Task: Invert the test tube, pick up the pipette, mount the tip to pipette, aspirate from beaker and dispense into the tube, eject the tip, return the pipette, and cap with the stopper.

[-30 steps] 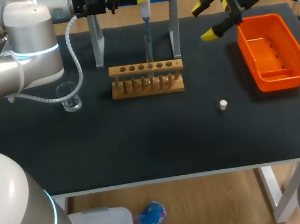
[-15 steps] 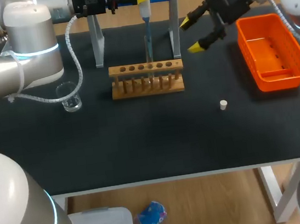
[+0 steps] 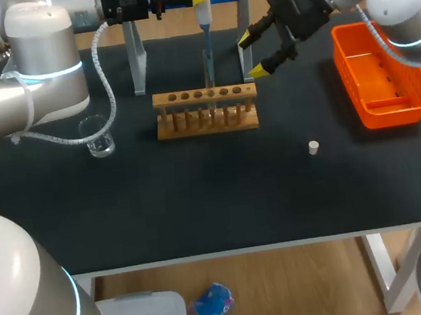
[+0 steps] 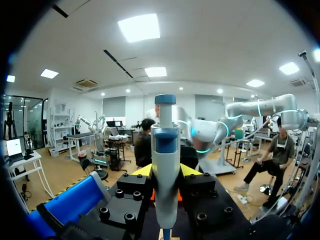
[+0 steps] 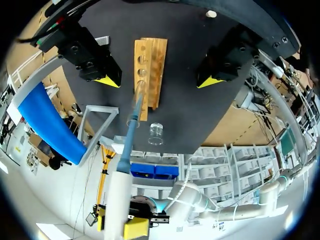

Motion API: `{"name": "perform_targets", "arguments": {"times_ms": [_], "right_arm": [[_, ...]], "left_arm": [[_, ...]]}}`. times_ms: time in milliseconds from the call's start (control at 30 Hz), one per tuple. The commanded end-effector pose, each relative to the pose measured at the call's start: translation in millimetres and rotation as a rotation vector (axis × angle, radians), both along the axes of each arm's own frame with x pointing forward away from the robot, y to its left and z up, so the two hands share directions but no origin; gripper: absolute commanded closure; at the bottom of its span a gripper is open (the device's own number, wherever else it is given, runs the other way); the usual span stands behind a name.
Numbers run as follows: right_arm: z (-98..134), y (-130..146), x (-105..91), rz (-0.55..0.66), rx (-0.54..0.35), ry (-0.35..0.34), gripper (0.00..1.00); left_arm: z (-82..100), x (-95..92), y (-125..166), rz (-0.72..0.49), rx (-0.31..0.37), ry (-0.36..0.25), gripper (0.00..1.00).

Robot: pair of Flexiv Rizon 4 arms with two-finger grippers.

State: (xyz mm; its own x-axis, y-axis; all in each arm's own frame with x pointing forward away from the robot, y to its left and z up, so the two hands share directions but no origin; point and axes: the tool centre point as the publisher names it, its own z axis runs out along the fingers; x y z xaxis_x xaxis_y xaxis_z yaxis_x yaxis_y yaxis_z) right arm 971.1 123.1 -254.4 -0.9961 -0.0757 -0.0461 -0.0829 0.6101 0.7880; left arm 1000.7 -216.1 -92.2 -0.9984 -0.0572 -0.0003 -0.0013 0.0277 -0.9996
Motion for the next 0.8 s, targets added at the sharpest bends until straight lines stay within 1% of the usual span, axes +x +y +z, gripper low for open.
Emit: {"name": "perform_targets", "arguments": {"times_ms": [33,533,667,800], "right_arm": [[-6.4,5.1,5.8,0.009,0.013,-0.006,0.0],[-6.4,5.1,5.8,0.009,0.013,-0.006,0.0],[-6.4,5.1,5.8,0.009,0.013,-0.006,0.0],[-6.4,5.1,5.8,0.009,0.013,-0.006,0.0]], "left_arm": [[0.7,-0.3,-0.6,0.003,0.001,0.0,1.0],[0.7,-0.3,-0.6,0.003,0.001,0.0,1.0],[5.2,-1.7,-0.2,0.005,0.018,-0.012,1.0],[8.0,-3.2,0.5,0.013,0.014,-0.014,1.0]]}}
